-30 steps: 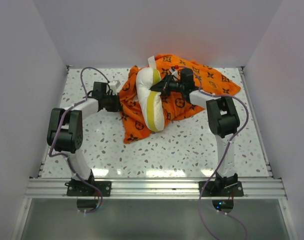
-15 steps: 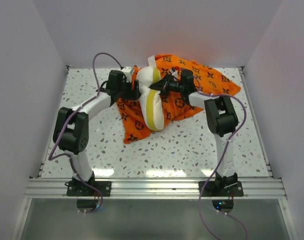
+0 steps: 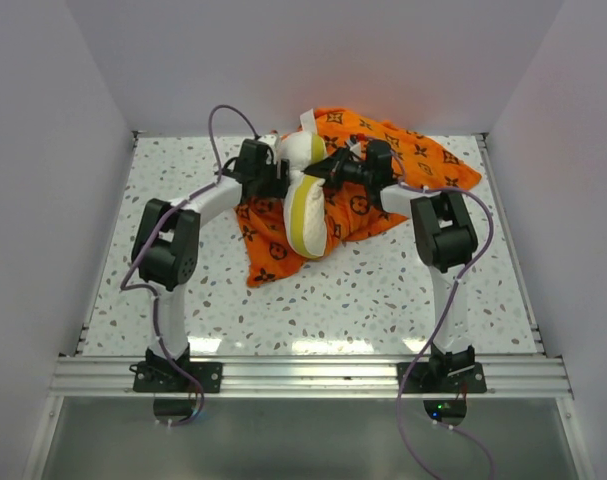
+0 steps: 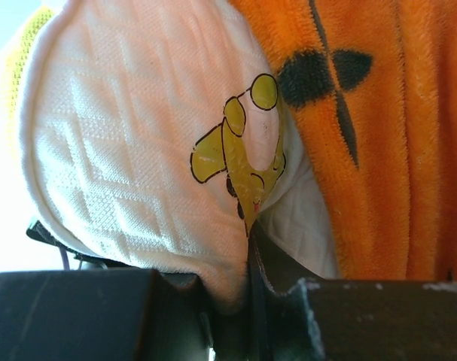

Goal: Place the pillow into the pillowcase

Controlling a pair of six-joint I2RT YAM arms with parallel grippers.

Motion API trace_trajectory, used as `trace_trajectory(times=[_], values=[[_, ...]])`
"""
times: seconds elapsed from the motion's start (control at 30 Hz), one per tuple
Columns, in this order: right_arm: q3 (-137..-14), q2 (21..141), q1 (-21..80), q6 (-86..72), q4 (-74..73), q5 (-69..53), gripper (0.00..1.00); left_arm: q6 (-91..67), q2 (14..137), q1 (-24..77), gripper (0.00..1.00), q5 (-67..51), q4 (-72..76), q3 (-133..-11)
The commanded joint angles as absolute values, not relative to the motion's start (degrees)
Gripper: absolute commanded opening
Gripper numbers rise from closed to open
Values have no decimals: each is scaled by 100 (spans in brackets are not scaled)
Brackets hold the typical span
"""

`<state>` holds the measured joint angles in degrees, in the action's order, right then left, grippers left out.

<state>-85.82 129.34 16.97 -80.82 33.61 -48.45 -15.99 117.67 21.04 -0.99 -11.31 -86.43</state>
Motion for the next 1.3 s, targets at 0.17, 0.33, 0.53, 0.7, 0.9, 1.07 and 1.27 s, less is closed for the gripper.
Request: trace_trajectory(times=[0.17, 0.33, 0.53, 0.7, 0.9, 1.07, 1.27], values=[[-8464, 13008, 1679, -8306, 3419, -5010, 0, -1662, 11199, 1881, 67, 89, -607, -7499], [-8525, 13052, 1679, -8306, 3445, -5010, 0, -1503, 10661, 1898, 73, 61, -649, -7294], [-8482, 13034, 1679, -8437, 3603, -5036, 0, -1731, 11047, 1907, 78, 88, -764, -7707], [-8508, 13025, 1679, -8490, 3638, -5089, 0, -1951, 11574, 2047, 80, 44, -729, -8199], [-8490, 13052, 1679, -8640, 3823, -5089, 0, -2127, 12365, 2224, 80, 114, -1378, -8885], [-8683, 13061, 1661, -8343, 3657, -5010, 0, -1882, 12429, 2197, 66, 194, -2152, -8904], [-9280, 13209, 1661, -7656, 2963, -4316, 0, -1153, 12015, 2110, 19, -104, -2934, -8446]])
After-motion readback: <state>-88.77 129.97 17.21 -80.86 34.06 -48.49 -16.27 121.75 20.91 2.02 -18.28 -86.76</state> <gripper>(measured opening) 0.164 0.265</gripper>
